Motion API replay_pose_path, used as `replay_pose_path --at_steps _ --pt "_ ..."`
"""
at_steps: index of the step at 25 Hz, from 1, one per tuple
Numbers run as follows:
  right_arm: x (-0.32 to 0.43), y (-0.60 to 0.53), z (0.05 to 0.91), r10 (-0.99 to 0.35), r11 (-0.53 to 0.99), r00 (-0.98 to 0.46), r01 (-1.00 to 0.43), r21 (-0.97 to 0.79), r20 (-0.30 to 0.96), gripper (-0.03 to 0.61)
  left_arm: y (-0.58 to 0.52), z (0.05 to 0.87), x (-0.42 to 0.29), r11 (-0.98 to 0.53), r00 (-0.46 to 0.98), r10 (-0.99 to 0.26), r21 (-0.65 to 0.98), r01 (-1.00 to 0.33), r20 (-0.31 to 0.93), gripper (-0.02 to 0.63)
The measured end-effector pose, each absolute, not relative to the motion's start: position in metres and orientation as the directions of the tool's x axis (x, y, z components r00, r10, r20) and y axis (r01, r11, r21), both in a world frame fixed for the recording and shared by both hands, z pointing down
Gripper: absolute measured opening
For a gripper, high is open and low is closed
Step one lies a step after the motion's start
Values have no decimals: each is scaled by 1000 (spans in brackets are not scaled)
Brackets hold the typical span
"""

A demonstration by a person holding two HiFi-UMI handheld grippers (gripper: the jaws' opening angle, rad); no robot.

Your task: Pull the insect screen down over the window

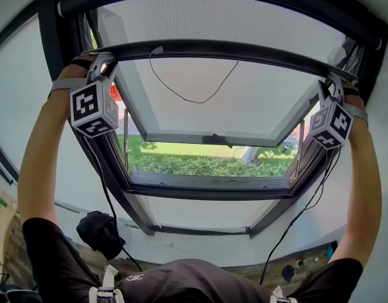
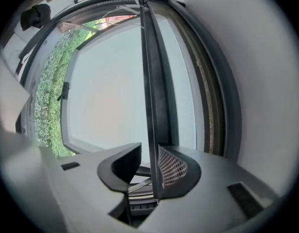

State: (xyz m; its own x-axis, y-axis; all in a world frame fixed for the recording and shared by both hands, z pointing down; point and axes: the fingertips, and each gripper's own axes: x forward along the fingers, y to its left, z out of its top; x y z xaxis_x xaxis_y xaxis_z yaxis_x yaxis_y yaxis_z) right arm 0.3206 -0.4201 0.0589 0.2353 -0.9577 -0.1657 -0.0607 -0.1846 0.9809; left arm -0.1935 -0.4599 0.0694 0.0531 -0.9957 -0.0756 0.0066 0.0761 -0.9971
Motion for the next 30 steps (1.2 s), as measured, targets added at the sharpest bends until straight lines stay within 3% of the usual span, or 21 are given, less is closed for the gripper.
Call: replay_pose_path --at_steps 18,30 --pt "327 -423 179 -965 -37 262 -79 996 -15 138 -456 186 -187 -27 127 -992 -1000 -12 25 71" --pt "323 -424 272 -961 43 267 -105 994 70 31 -455 291 -183 -181 144 -974 -983 -20 177 32"
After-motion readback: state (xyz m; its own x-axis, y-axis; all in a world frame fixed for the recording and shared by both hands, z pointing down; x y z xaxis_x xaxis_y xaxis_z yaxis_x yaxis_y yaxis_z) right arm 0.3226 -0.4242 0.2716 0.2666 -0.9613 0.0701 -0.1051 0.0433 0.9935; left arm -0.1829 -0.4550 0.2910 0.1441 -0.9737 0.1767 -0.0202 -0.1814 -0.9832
